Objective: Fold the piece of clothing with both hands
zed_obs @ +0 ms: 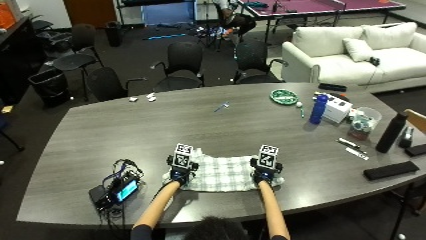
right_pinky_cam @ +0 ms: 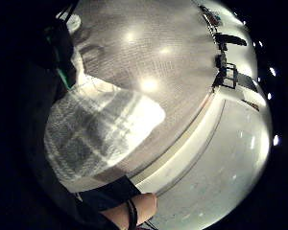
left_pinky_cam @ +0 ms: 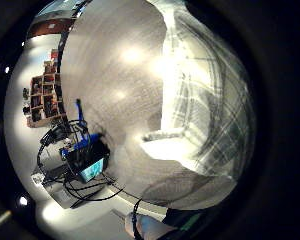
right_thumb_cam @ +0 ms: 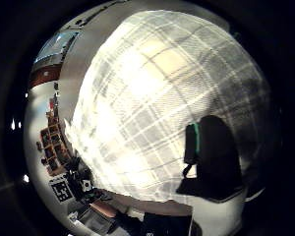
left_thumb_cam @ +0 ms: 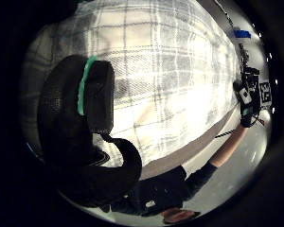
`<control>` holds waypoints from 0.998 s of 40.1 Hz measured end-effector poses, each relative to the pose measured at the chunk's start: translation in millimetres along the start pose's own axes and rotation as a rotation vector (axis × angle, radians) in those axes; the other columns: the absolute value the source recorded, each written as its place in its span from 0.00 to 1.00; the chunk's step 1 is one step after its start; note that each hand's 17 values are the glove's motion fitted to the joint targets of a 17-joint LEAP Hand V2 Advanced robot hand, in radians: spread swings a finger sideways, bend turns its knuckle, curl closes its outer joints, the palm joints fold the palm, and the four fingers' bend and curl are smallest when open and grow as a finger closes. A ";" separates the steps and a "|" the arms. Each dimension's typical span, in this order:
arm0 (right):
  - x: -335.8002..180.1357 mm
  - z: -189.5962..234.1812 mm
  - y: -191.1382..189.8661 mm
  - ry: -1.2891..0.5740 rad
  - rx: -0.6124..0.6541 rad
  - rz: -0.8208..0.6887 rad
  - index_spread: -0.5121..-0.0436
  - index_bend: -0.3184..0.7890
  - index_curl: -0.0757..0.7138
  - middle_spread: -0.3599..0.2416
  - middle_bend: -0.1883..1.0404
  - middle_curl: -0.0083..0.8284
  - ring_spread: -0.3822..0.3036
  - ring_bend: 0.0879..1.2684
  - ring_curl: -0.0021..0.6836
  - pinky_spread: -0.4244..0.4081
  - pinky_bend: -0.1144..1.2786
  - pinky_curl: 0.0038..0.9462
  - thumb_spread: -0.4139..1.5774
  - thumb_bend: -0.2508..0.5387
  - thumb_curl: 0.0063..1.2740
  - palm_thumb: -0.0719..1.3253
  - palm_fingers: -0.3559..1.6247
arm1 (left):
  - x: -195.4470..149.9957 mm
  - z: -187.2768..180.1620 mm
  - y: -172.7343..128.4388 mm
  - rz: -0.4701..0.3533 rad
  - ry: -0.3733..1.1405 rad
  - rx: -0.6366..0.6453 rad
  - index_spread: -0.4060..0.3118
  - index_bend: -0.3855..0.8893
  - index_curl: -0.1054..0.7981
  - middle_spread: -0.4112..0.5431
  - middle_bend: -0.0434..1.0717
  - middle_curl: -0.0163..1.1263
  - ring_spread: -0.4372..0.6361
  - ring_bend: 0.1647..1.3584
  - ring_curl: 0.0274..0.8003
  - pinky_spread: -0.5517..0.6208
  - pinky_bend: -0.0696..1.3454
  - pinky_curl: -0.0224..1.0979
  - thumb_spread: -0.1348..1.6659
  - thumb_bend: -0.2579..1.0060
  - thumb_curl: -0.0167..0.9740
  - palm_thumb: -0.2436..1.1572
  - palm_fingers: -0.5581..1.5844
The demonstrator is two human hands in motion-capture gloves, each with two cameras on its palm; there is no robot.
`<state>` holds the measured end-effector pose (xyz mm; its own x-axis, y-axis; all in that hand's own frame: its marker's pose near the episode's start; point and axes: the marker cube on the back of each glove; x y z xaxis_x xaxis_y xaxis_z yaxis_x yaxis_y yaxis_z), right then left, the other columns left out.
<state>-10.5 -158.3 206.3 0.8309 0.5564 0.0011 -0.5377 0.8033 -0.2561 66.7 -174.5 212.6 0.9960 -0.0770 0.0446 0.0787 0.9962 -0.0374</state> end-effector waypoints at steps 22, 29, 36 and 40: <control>10.9 -3.2 -0.3 -0.011 0.098 -0.023 0.58 0.46 0.47 0.28 0.43 0.60 0.20 0.45 0.68 0.10 0.53 0.41 0.56 0.30 0.50 0.73 0.82 | -9.3 -13.6 10.2 -0.018 0.027 -0.114 0.44 0.46 0.63 0.47 0.21 0.38 0.56 0.23 0.42 0.72 0.15 0.22 0.84 0.19 0.31 0.34 0.46; 72.2 -14.4 -20.5 -0.069 0.123 0.143 0.58 0.46 0.53 0.26 0.42 0.61 0.19 0.43 0.68 0.08 0.52 0.41 0.49 0.29 0.52 0.75 0.82 | -17.0 -19.1 19.1 -0.053 0.147 -0.185 0.44 0.44 0.62 0.46 0.22 0.38 0.55 0.23 0.42 0.71 0.16 0.21 0.81 0.17 0.28 0.26 0.47; 102.9 -42.9 -15.6 -0.230 0.122 0.206 0.57 0.45 0.57 0.26 0.42 0.62 0.19 0.42 0.68 0.09 0.51 0.41 0.44 0.28 0.55 0.76 0.82 | -23.3 -28.5 26.9 -0.023 0.175 -0.198 0.43 0.45 0.62 0.45 0.22 0.38 0.55 0.22 0.41 0.69 0.16 0.21 0.79 0.18 0.27 0.23 0.49; 98.1 -66.5 -14.1 -0.284 0.169 0.185 0.57 0.46 0.59 0.26 0.42 0.62 0.19 0.42 0.69 0.09 0.51 0.42 0.42 0.28 0.56 0.76 0.82 | -30.3 -34.0 31.7 -0.027 0.184 -0.203 0.43 0.45 0.61 0.44 0.21 0.38 0.55 0.22 0.41 0.69 0.15 0.21 0.79 0.19 0.26 0.22 0.49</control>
<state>88.1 -129.2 145.7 0.6577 0.7127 0.2437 -0.7104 0.6945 -0.1136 40.4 -142.0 176.2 0.9828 -0.1279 -0.1333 0.0933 0.9665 -0.2392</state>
